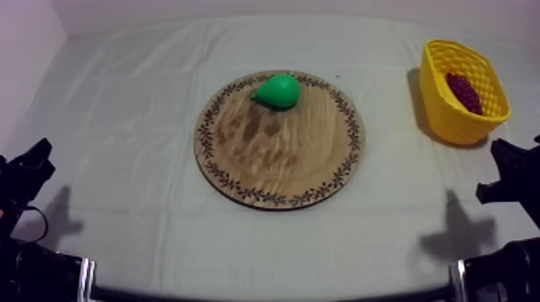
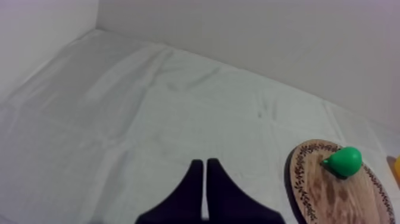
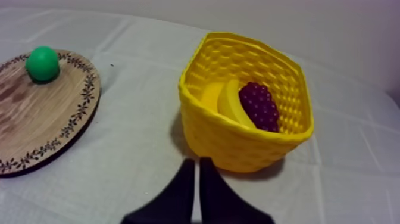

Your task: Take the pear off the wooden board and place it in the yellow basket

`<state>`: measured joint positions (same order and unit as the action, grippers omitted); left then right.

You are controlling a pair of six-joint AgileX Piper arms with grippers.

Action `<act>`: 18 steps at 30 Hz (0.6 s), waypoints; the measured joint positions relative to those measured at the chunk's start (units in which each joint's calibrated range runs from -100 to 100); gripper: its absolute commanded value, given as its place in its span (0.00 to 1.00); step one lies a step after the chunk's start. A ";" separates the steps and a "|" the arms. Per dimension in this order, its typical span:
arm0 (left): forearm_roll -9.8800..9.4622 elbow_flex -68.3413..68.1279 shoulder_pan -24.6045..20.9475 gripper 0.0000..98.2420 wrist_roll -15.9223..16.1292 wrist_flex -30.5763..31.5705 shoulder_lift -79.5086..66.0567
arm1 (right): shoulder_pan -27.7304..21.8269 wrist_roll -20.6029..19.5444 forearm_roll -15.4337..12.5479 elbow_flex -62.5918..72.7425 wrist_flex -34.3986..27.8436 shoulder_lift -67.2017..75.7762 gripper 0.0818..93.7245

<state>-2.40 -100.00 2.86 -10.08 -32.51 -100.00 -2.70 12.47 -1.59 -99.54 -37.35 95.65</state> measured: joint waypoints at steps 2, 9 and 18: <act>0.00 0.00 0.00 0.00 0.00 0.00 0.00 | 0.00 -0.10 0.00 -0.08 0.05 0.00 0.01; 0.00 0.00 0.00 0.00 0.00 0.00 0.00 | 0.00 -0.54 0.00 -0.08 0.06 0.00 0.01; 0.00 0.00 0.00 0.00 0.00 0.00 0.00 | 0.00 -0.42 0.00 -0.08 0.06 0.00 0.01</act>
<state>-2.40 -100.00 2.86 -10.08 -32.51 -100.00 -2.70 12.05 -1.59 -99.62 -37.29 95.65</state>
